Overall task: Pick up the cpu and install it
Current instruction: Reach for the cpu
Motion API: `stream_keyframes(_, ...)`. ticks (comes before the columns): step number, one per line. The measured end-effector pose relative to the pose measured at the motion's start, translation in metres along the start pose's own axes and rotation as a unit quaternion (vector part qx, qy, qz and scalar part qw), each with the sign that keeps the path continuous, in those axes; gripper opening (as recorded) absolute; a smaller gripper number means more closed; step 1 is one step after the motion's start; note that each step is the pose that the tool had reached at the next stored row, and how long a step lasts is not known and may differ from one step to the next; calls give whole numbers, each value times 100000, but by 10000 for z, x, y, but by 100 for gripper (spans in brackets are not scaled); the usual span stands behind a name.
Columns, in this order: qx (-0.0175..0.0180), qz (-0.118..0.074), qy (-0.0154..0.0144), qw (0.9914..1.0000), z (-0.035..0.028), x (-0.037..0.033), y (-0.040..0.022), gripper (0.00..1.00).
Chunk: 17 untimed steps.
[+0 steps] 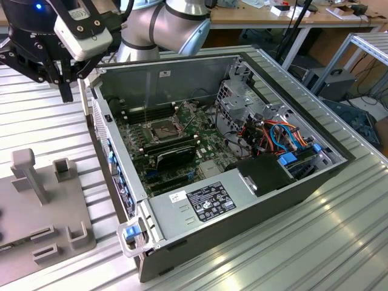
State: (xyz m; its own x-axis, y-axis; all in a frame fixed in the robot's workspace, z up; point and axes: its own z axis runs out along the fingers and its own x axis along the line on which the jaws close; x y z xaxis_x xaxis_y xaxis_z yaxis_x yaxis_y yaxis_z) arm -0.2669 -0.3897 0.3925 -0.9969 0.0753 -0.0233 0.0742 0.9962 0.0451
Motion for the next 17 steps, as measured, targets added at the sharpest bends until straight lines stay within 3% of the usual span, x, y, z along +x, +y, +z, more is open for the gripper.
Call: stream_keyframes(17, -1, -3, 2, 100000, -2, 61, -5, 11)
